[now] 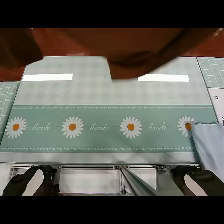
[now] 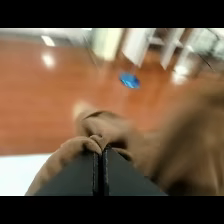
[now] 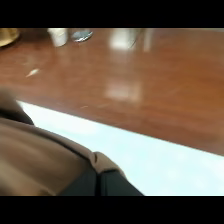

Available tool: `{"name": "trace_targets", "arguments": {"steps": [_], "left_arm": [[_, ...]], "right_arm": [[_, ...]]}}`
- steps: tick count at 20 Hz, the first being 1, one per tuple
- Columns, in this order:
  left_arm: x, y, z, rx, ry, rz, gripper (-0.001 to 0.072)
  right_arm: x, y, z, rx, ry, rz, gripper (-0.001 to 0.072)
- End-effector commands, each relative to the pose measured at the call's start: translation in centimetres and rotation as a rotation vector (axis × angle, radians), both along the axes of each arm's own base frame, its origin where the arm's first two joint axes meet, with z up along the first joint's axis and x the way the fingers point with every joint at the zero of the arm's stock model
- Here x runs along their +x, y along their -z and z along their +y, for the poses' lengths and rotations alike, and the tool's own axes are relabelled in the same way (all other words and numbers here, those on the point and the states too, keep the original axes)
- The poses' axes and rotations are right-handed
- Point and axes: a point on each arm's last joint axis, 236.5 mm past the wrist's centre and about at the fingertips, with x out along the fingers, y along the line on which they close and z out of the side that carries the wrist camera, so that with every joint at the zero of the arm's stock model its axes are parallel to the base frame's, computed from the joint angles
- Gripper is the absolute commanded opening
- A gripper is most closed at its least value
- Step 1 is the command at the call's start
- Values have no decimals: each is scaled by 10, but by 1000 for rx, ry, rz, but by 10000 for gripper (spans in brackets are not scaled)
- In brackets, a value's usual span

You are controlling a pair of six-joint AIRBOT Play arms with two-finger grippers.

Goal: Fold the shirts.

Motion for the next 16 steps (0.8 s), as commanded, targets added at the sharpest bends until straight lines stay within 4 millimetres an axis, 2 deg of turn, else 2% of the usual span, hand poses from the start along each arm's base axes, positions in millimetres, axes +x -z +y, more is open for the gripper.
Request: {"name": "trace_targets", "arguments": {"steps": [1,3,5,7,9,11,13,16], "left_arm": [[-63,-3,-11,95,-30,-10,18],[-92,21,-27,126,17,85,18],[-111,48,-39,97,55,181,18],[-116,83,-46,72,97,254,18],[-109,132,-46,21,114,375,18],[-97,187,-43,-32,122,518,18],[-80,233,-38,-89,117,632,18],[-35,283,-31,-164,117,714,18]], "right_arm": [[-60,-1,-21,-39,65,5,31],[-82,17,-22,-54,59,85,31],[-95,36,-23,-40,67,160,31],[-98,65,-19,-19,60,242,31],[-93,108,-20,-21,71,345,31],[-76,151,-21,-22,87,436,31],[-49,191,-25,-22,120,492,30],[4,241,-34,-36,179,556,30]]}}
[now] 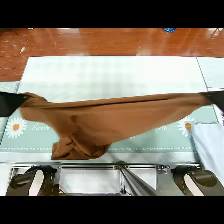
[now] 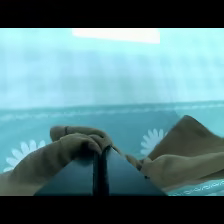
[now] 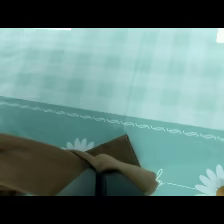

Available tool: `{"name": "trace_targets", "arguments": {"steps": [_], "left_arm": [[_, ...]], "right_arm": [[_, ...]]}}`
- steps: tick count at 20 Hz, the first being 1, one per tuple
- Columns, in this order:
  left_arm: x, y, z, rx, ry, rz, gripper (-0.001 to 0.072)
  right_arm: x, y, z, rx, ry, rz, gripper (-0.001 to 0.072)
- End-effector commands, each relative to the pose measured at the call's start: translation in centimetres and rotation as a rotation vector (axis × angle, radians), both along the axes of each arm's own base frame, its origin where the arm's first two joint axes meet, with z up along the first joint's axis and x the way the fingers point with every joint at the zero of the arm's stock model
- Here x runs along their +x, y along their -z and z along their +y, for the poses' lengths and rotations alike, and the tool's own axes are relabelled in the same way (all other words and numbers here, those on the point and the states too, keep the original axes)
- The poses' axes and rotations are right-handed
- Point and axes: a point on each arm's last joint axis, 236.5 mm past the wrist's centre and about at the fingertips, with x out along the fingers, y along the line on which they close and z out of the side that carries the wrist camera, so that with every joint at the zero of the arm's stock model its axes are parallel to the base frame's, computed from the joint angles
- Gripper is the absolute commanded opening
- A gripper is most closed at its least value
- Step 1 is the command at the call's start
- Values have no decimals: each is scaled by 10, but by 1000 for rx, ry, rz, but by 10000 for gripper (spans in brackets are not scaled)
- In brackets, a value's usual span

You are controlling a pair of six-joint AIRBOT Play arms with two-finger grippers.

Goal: Fold the shirts.

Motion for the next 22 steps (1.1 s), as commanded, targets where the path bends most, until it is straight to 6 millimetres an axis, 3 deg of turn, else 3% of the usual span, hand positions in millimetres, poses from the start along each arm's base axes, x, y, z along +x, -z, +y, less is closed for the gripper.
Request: {"name": "trace_targets", "arguments": {"steps": [1,4,8,11,13,14,15,16,17,18,20,22], "left_arm": [[45,63,3,-75,-2,116,18],[113,93,-3,-109,23,128,18],[216,134,-6,-106,23,181,18],[278,151,-8,-110,51,192,18],[307,161,-14,-124,52,195,18],[315,167,-18,-127,60,199,19],[320,174,-23,-126,69,205,67],[321,180,-27,-126,76,214,270],[319,187,-30,-127,84,233,501],[314,190,-30,-123,99,255,511],[296,196,-8,-66,136,326,510],[261,202,36,-11,127,487,510]], "right_arm": [[60,62,-10,-34,57,70,30],[130,107,-12,-44,83,108,30],[208,161,-15,77,127,242,31],[264,176,-23,180,166,259,31],[297,179,-26,254,190,236,31],[309,182,-25,293,201,229,31],[319,187,-24,334,212,229,32],[325,193,-23,371,222,236,38],[329,199,-24,404,237,245,181],[329,205,-24,419,241,258,383],[321,209,-35,415,245,294,411],[300,201,-58,406,233,342,411]]}}
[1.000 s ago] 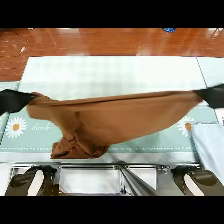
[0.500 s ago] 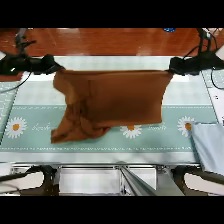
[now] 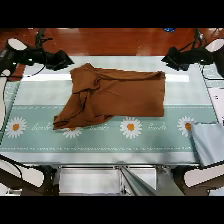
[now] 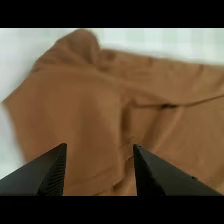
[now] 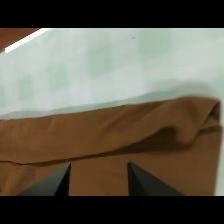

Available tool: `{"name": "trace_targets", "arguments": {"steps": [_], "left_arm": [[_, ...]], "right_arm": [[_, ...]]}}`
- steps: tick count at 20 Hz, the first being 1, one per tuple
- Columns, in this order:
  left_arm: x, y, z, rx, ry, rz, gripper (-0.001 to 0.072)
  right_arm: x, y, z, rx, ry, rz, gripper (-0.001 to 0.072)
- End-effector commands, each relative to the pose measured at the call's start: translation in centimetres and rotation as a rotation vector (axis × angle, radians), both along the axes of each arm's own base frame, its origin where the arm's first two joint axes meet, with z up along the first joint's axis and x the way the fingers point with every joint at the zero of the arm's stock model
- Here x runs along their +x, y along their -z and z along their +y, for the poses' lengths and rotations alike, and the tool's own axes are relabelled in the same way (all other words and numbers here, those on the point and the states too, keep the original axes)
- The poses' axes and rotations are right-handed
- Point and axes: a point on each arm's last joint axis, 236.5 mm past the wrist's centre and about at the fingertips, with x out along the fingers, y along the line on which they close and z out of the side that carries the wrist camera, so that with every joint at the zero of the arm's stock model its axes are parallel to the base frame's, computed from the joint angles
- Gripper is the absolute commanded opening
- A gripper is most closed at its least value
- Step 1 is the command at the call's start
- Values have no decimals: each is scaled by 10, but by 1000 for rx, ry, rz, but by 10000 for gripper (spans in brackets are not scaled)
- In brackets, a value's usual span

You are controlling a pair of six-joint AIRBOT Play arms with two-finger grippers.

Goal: Fold the shirts.

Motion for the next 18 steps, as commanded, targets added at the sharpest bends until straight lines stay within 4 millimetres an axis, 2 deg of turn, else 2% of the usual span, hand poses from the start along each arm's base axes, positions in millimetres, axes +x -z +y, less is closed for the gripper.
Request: {"name": "trace_targets", "arguments": {"steps": [1,3,5,6,8,9,10,12,13,15,18], "left_arm": [[-63,18,54,62,62,266,510],[-116,25,77,0,69,441,510],[-163,42,90,-53,0,534,509],[-187,53,94,-70,-32,550,509],[-230,76,97,-106,-86,585,509],[-247,84,91,-141,-89,603,509],[-261,89,77,-208,-73,613,509],[-275,97,51,-306,-47,618,509],[-278,103,45,-312,-53,622,509],[-277,117,38,-275,-61,615,509],[-271,123,20,-225,-12,594,506]], "right_arm": [[-30,-4,-28,21,-42,80,410],[-69,-2,-57,-62,-81,176,405],[-116,14,-83,-149,-66,283,405],[-138,25,-88,-168,-51,316,405],[-177,49,-85,-141,-5,332,405],[-194,61,-79,-110,21,330,405],[-207,71,-73,-78,43,333,405],[-230,86,-60,-31,57,346,405],[-239,92,-55,-17,56,360,406],[-251,99,-46,3,45,390,406],[-262,109,-34,39,35,419,405]]}}
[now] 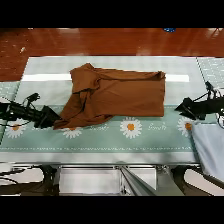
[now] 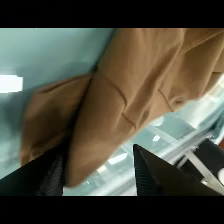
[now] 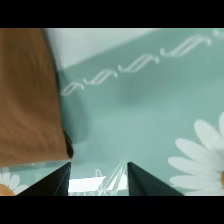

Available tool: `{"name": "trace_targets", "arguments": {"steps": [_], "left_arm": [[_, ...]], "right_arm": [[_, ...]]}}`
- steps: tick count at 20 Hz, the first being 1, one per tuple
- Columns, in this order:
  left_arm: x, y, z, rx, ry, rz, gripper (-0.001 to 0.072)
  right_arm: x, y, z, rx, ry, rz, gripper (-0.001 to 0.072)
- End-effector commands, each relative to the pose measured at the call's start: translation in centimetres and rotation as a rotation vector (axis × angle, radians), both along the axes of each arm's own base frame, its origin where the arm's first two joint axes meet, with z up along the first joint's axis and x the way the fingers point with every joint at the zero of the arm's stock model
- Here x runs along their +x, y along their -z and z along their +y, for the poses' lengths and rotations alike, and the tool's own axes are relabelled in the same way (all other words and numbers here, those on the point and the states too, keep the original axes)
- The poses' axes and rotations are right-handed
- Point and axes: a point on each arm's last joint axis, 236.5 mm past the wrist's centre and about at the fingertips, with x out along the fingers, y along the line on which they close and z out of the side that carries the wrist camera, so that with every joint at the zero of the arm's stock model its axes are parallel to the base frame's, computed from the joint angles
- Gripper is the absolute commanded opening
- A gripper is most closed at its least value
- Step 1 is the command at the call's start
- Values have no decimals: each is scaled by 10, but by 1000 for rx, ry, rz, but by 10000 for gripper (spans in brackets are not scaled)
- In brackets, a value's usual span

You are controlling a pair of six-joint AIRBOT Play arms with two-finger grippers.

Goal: Fold the shirts.

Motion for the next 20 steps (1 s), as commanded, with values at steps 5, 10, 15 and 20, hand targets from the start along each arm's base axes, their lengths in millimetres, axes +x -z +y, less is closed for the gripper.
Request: {"name": "trace_targets", "arguments": {"steps": [5,10,15,20], "left_arm": [[-4,11,-38,17,140,-65,18],[-4,11,-36,17,136,-64,18],[-4,10,-36,16,135,-64,18],[31,-19,-43,-37,80,-160,18]], "right_arm": [[-19,22,25,87,20,50,406],[11,20,52,272,81,-14,405],[26,46,92,268,-11,32,405],[76,11,129,260,-172,-68,31]]}}
